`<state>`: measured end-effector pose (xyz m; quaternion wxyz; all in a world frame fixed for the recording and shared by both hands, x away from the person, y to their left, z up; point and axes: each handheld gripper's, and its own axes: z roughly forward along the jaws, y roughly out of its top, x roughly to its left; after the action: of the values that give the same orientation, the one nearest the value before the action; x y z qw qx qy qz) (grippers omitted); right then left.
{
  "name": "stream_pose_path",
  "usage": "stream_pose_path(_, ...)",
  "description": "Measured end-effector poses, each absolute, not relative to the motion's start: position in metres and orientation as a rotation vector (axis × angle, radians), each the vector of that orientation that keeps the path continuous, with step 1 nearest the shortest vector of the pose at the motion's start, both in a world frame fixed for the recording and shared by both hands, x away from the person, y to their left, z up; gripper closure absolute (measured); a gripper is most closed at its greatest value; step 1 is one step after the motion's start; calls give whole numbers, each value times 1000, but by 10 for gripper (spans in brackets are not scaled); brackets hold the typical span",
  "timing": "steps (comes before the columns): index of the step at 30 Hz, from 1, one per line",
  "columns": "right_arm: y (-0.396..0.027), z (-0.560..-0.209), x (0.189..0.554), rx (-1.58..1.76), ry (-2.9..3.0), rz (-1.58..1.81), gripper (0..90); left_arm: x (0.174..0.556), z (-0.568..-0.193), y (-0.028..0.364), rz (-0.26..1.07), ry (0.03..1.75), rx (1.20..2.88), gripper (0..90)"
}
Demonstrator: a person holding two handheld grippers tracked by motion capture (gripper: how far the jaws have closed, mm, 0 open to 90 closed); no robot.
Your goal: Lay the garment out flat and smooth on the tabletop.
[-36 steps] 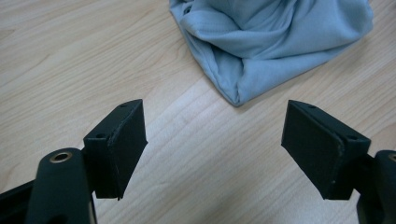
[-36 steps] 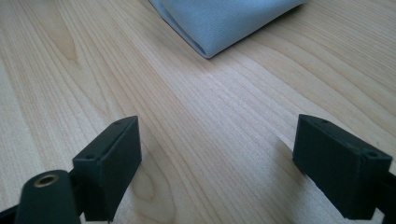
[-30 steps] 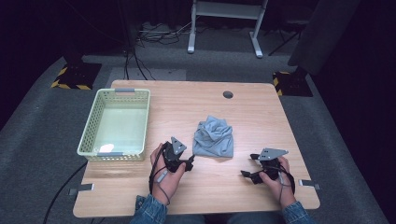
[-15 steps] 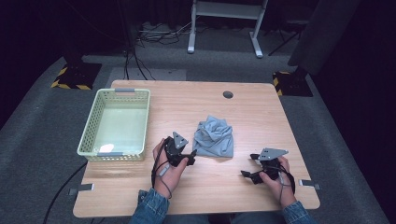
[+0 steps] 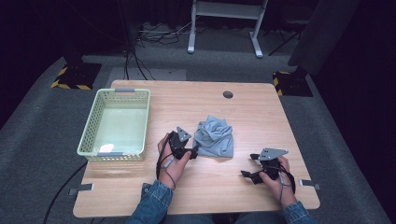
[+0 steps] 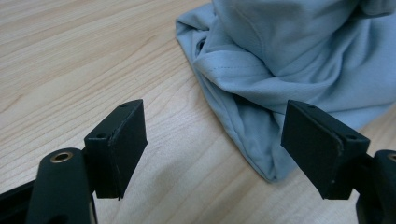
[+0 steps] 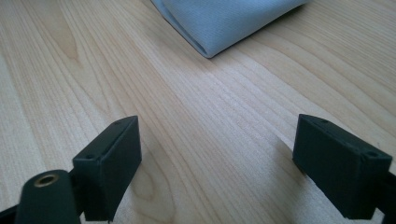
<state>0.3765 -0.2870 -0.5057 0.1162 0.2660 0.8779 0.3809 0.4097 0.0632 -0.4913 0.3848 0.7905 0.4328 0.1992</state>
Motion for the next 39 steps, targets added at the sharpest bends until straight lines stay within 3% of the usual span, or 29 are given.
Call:
stream_pose_path(9, -287, -506, 377, 780, 2571, 1115, 153, 416, -504, 58, 457, 1136, 2093, 274)
stream_pose_path(21, -287, -505, 377, 787, 2570, 1112, 154, 409, -505, 58, 462, 1115, 2091, 277)
stream_pose_path(28, -289, -503, 380, 835, 2548, 1110, 270, 409, -505, 58, 463, 1116, 2088, 276)
stream_pose_path(39, -287, -491, 384, 836, 2525, 1120, 271, 409, -505, 58, 464, 1113, 2087, 277)
